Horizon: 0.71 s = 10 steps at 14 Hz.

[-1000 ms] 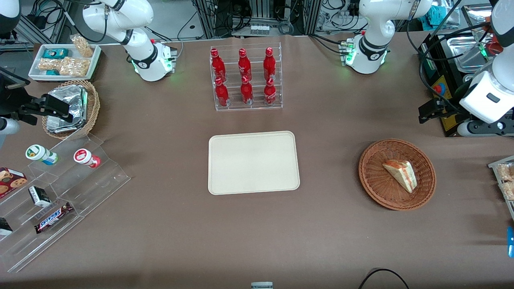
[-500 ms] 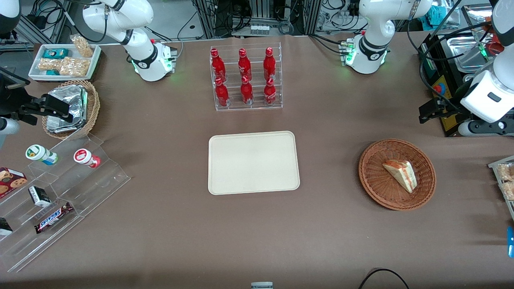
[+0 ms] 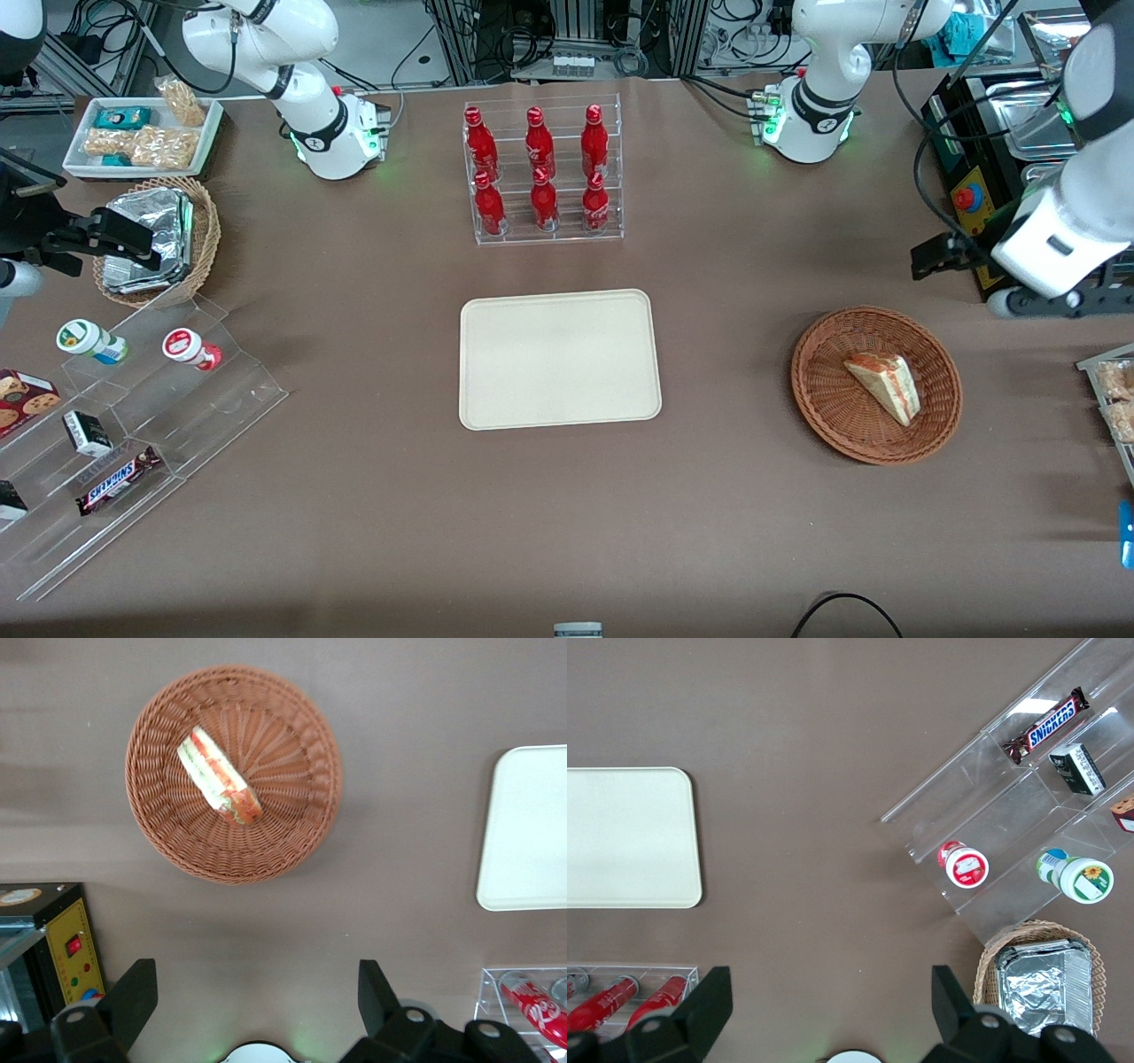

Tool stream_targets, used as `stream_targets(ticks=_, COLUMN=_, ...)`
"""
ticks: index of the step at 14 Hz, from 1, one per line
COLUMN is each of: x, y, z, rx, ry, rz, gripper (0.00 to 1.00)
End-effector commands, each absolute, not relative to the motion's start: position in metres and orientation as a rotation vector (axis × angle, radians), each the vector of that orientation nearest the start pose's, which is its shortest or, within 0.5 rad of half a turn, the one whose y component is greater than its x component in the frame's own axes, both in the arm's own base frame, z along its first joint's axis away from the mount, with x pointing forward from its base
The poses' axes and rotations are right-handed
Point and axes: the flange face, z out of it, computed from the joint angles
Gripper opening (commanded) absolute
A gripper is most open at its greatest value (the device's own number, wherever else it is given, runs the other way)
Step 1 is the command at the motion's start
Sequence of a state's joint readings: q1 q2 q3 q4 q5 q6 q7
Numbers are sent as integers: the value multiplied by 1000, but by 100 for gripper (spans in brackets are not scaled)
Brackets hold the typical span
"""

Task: Place sandwich from basket to tray
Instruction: 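Move the open left gripper down over the sandwich in the basket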

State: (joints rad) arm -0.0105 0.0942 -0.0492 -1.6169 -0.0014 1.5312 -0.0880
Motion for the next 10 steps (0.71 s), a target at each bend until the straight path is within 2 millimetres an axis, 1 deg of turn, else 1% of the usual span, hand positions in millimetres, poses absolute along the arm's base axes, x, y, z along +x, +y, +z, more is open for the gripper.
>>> stream_targets(ticks=1, x=574, y=-2, z=494, rx=-3127, ry=-125, rz=258, gripper=100)
stream_targets(ticks=2, x=573, y=11, z=475, rx=-3129, ry=-160, rz=231, gripper=100)
stream_targets(ticks=4, x=568, y=17, z=434, rx=-3132, ry=-179, rz=166, gripper=100)
stream_targets(ticks=5, x=566, y=30, z=417, rx=-3132, ry=-227, rz=128, gripper=100)
stream_targets(ticks=6, x=562, y=37, z=400, rx=-3133, ry=-260, rz=82, gripper=100)
stream_targets(ticks=7, x=560, y=37, z=386, rx=-3133, ry=-330, rz=37, gripper=100)
stream_targets(ticks=8, x=561, y=37, z=376, rx=-3119, ry=-461, rz=-3, gripper=100)
stream_targets(ticks=9, x=564, y=36, z=362, rx=-3090, ry=-628, rz=-22, gripper=100)
stream_targets(ticks=10, x=568, y=33, z=352, rx=-3053, ry=-799, rz=-35, gripper=100)
